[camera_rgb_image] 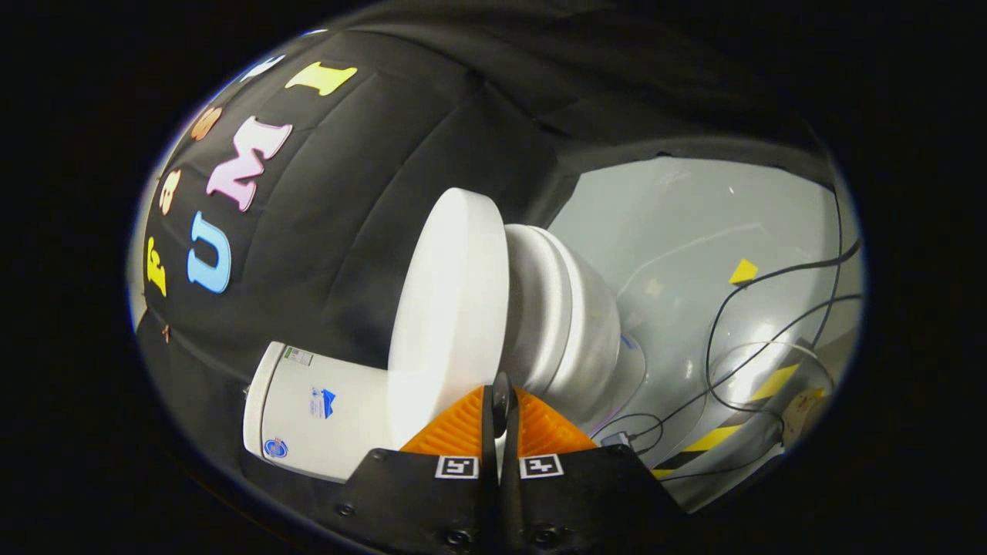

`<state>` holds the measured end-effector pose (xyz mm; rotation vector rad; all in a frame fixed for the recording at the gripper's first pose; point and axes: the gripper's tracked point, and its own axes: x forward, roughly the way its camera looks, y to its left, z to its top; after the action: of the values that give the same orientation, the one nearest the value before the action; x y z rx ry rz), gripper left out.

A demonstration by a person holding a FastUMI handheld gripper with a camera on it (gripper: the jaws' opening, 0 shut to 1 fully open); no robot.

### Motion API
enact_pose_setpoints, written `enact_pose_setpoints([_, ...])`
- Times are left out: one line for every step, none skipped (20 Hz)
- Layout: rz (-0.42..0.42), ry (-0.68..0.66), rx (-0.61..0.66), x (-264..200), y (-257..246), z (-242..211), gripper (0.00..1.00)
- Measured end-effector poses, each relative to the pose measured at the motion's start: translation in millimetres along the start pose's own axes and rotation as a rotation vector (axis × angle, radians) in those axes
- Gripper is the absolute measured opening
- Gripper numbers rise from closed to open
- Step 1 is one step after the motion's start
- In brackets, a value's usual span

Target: Open the toilet lid.

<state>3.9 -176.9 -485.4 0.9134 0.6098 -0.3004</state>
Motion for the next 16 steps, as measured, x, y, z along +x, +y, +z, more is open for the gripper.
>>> enact_pose_setpoints([0.000,-0.006,-0.035,-5,11,2,0.05])
enact_pose_setpoints([0.000,-0.018,-0.070,-12,22,4,0.05])
enact_pose_setpoints([-0.001,-0.030,-0.104,-17,33,6,0.05])
enact_pose_setpoints([0.000,-0.040,-0.138,-23,45,8,0.05])
enact_pose_setpoints([0.005,-0.049,-0.171,-29,57,8,0.05])
enact_pose_setpoints([0.012,-0.052,-0.203,-34,70,7,0.05])
enact_pose_setpoints([0.020,-0.054,-0.232,-39,82,5,0.05])
enact_pose_setpoints([0.024,-0.056,-0.256,-43,93,4,0.05])
enact_pose_setpoints([0.026,-0.060,-0.275,-46,101,3,0.05])
enact_pose_setpoints([0.029,-0.063,-0.289,-49,108,1,0.05])
enact_pose_setpoints([0.035,-0.066,-0.299,-51,116,-1,0.05])
enact_pose_setpoints([0.044,-0.070,-0.311,-55,124,-4,0.05])
enact_pose_setpoints([0.049,-0.073,-0.332,-56,132,-5,0.05])
enact_pose_setpoints([0.050,-0.076,-0.353,-59,137,-8,0.05])
enact_pose_setpoints([0.053,-0.079,-0.374,-61,146,-10,0.05])
enact_pose_setpoints([0.055,-0.081,-0.398,-62,156,-14,0.05])
